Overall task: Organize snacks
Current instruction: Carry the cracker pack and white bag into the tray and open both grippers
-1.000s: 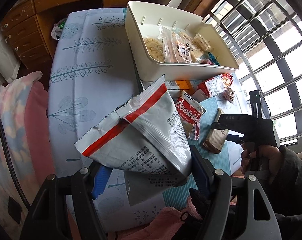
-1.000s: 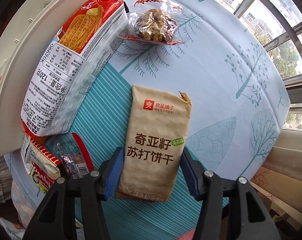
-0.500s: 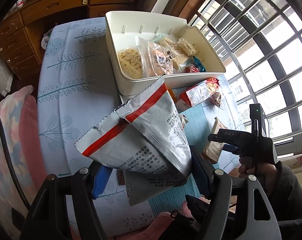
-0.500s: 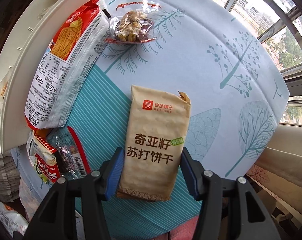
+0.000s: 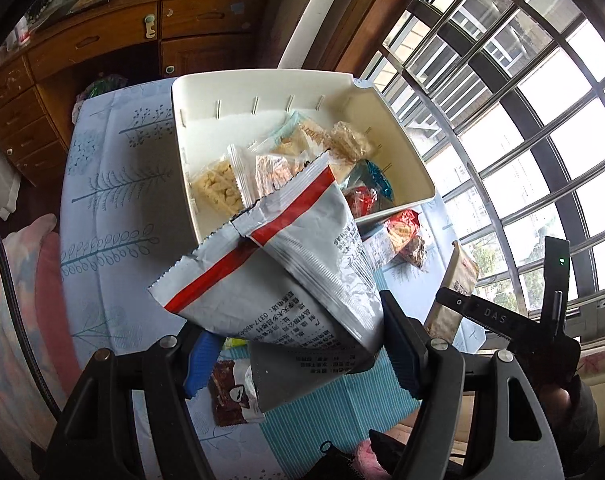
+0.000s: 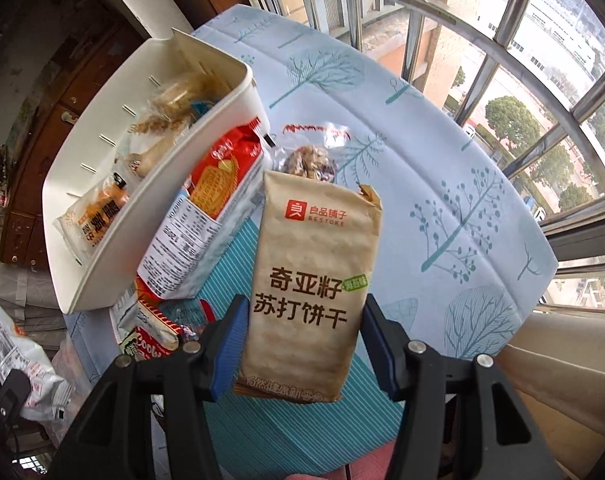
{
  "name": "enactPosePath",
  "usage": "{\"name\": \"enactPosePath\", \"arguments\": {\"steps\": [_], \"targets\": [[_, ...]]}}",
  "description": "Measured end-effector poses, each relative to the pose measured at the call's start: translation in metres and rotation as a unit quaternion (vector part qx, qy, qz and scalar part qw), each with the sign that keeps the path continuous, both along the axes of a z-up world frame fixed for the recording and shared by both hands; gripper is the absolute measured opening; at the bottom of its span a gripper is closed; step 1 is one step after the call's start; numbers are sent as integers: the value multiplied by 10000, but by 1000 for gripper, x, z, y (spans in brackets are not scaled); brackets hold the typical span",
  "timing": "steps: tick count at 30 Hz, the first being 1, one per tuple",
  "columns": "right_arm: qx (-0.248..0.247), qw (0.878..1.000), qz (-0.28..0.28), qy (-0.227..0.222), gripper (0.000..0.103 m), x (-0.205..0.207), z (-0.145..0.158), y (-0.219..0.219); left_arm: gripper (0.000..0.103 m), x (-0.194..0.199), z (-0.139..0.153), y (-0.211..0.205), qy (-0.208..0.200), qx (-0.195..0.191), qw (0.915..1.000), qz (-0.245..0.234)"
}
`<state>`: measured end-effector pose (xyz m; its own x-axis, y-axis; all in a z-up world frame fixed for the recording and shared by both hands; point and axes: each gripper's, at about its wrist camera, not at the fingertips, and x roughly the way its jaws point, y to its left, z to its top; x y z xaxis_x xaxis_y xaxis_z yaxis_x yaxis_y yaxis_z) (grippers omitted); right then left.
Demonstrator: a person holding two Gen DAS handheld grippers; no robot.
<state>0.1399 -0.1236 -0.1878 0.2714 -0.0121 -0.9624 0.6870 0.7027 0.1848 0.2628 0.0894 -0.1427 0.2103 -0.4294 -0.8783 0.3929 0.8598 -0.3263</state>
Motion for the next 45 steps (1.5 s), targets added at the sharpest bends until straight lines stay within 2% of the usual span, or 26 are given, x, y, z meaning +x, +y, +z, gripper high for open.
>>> {"name": "enactPosePath", "arguments": {"steps": [3,10,19,31,33,37,40,45], "targets": [[-113,9996,154,-229,56,-4,15,-14,71,13,3,-7,-66,32,10000,68],[-530,9937,631,-754,56,19,40,-20,71,48,4,-18,-212,100,9993,288],[-1165,9757,1287,-1336,56,65,63,-21,71,91,6,-27,-496,159,9965,647],[-1844,9375,2297,-1851,56,107,56,-15,71,131,-9,-30,-736,-41,9896,1234],[-1978,9281,2467,-1964,51,111,55,-13,71,134,-13,-30,-786,-48,9880,1328],[-2271,9055,2858,-2163,51,117,53,-6,74,141,-20,-30,-703,-72,9856,1535],[-2210,9054,2968,-2081,51,122,48,-5,80,142,-23,-30,-631,-101,9852,1590],[-2182,9037,3055,-2059,52,120,47,-2,81,139,-21,-29,-606,-121,9849,1615]]}}
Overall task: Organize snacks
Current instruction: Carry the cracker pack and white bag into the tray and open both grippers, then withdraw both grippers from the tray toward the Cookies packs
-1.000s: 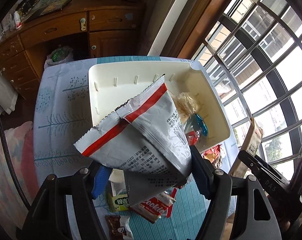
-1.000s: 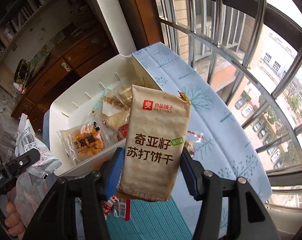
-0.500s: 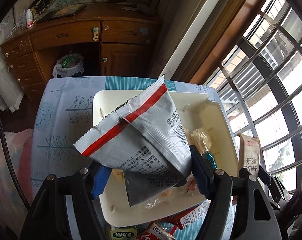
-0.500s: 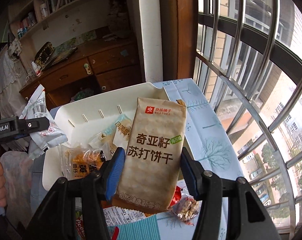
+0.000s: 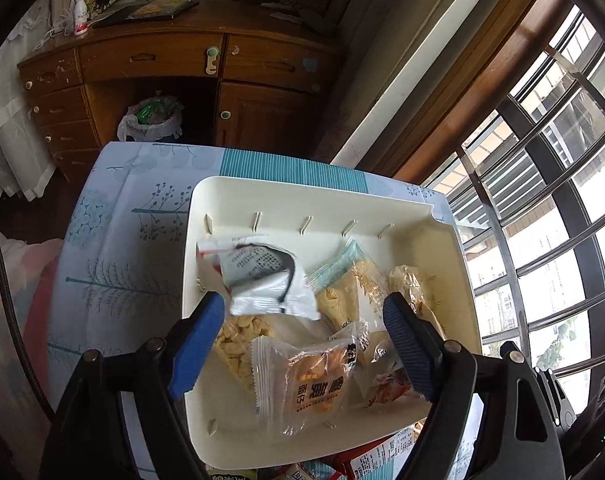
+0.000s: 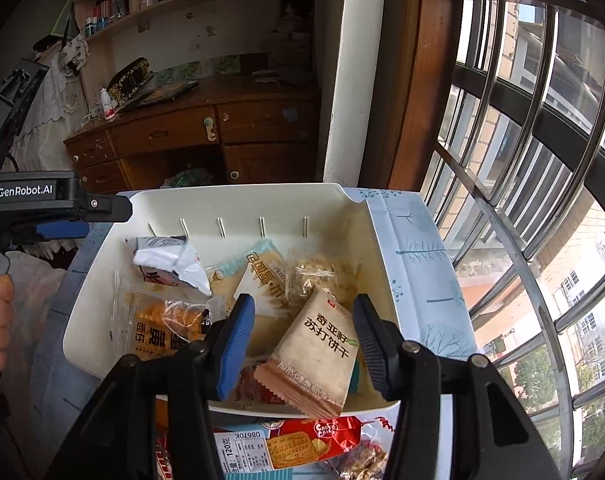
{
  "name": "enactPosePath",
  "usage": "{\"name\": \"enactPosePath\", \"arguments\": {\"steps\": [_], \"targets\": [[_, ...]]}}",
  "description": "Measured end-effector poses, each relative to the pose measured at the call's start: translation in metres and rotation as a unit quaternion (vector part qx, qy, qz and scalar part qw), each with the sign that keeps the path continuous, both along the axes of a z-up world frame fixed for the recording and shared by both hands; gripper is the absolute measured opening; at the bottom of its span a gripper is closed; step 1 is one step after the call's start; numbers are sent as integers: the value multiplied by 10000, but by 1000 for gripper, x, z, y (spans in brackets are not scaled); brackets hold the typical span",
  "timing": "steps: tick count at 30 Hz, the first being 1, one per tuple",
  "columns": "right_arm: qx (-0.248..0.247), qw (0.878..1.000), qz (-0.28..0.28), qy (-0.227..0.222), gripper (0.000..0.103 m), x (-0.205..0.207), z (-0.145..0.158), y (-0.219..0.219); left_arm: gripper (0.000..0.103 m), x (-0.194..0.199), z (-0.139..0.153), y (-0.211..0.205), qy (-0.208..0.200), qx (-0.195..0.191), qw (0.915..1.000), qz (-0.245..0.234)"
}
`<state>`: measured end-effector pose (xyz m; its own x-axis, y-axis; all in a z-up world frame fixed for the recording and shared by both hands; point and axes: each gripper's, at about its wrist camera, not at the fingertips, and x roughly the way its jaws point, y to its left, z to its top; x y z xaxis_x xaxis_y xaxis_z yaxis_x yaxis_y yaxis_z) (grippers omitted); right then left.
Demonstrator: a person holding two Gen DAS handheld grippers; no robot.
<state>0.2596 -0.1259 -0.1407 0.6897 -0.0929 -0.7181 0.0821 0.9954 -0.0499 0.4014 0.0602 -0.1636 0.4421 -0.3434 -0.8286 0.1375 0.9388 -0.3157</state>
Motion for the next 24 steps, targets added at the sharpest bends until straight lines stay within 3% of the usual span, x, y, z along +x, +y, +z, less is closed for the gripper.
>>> {"name": "enactPosePath", "arguments": {"steps": [11,24], "targets": [[19,9998,-151,-95,53,-24,20,15,82,-36,30,30,-88,-138,9998,-59],[90,9990,-375,-209,59,-88,35,59,83,-106,50,85,-151,-222,9990,-348]]}}
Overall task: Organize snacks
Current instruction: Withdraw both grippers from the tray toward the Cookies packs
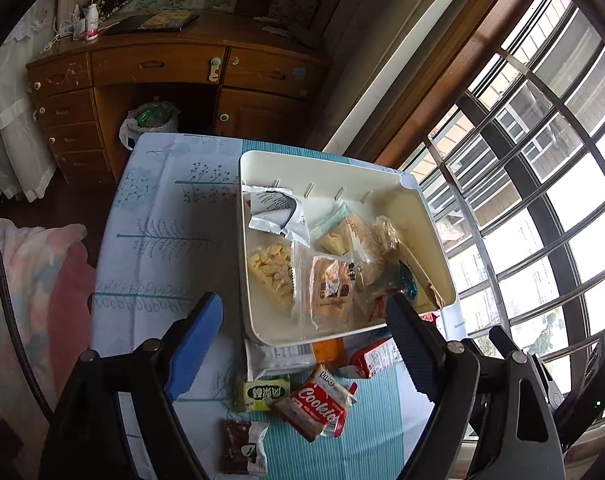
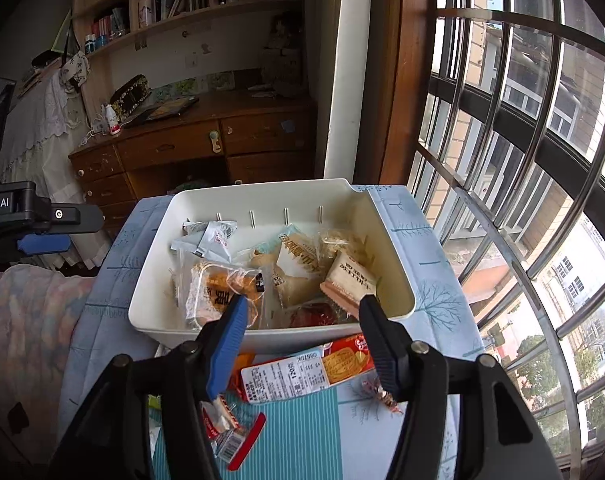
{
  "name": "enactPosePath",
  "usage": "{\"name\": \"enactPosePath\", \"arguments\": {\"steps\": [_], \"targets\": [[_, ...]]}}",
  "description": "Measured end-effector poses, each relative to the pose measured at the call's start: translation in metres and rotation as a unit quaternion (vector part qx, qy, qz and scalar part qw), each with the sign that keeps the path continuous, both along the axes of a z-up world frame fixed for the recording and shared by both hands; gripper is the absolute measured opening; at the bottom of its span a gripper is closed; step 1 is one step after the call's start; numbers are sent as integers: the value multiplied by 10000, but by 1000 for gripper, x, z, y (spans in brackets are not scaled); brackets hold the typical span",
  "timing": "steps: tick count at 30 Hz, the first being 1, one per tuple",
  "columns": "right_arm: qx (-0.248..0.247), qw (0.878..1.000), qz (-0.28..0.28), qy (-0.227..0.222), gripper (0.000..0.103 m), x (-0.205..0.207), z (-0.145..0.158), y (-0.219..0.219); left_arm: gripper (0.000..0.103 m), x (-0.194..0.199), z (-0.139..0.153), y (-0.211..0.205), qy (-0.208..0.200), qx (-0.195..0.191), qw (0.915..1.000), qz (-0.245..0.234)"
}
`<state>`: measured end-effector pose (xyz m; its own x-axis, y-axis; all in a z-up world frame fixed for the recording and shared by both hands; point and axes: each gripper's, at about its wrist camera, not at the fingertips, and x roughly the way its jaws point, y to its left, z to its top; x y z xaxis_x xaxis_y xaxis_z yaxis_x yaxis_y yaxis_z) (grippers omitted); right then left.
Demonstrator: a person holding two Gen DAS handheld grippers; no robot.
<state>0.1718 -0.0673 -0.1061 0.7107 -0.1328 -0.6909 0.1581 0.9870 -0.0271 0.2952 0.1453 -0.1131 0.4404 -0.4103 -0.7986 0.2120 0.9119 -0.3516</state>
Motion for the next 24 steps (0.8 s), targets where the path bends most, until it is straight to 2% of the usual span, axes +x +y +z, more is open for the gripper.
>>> {"name": "enactPosePath", "arguments": {"steps": [9,13,19,24], "targets": [[14,10000,95,-24,67,-36,3,36,83,-37,-4,35,87,18,9999,-95],[9,9997,259,9,75,-46,3,50,83,-49,-11,46,200,75,9997,-138],[-70,9987,489,77,79,-59,-2,67,83,-66,-31,55,429,169,9988,-168],[-335,9960,812,171,79,-66,-8,83,83,-76,-55,56,736,254,9968,-189]]}}
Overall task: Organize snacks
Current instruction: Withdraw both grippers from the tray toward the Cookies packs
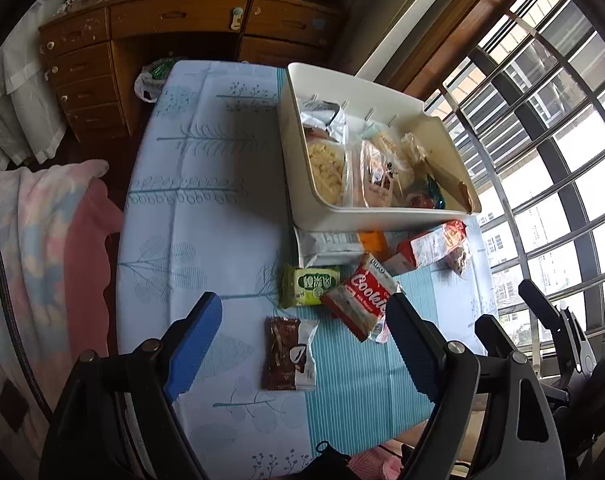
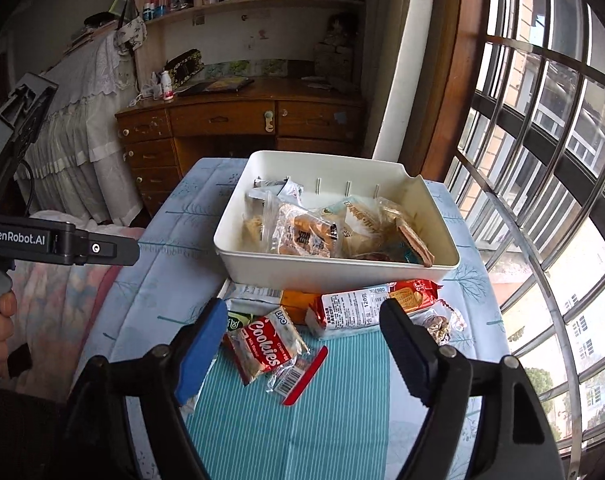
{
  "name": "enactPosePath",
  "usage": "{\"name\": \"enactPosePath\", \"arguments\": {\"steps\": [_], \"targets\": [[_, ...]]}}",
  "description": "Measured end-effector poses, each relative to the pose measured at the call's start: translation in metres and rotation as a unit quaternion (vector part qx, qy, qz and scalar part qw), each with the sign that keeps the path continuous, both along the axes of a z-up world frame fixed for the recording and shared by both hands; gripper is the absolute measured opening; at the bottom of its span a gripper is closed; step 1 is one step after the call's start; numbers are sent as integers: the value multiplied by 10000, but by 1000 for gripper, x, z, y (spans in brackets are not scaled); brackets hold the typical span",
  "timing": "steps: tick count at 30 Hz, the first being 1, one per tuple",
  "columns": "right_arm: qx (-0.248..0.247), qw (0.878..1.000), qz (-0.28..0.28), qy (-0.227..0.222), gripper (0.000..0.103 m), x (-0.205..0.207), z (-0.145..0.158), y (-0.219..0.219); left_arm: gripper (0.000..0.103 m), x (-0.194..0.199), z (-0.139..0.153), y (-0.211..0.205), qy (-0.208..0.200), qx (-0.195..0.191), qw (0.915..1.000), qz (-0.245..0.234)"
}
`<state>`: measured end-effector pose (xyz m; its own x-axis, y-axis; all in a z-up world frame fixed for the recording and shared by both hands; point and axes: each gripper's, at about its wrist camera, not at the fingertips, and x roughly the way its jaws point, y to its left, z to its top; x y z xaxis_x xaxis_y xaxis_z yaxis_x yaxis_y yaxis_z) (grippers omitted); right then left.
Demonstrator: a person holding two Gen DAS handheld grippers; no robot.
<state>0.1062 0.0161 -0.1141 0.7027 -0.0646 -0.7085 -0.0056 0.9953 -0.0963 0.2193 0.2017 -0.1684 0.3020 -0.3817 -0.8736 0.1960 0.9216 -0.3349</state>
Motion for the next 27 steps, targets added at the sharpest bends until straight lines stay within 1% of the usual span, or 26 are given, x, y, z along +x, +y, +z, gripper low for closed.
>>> {"name": "enactPosePath", "arguments": {"steps": [5,13,17,22,27], "targets": [[-191,9992,295,163,79,-6,-10,12,83,-4,-31,0,427,37,9991,18],[-416,9949,755,532,79,-7,-38,18,83,-13,-69,-4,807,150,9966,62],[-571,9908,1023,671,79,-2,-58,20,83,-16,-85,-9,981,307,9947,83],[-770,9844,1366,801,80,5,-81,22,83,-14,-104,-18,1195,353,9921,119],[-1033,9775,1658,797,81,15,-101,22,83,-10,-121,-31,1340,577,9893,59]]}}
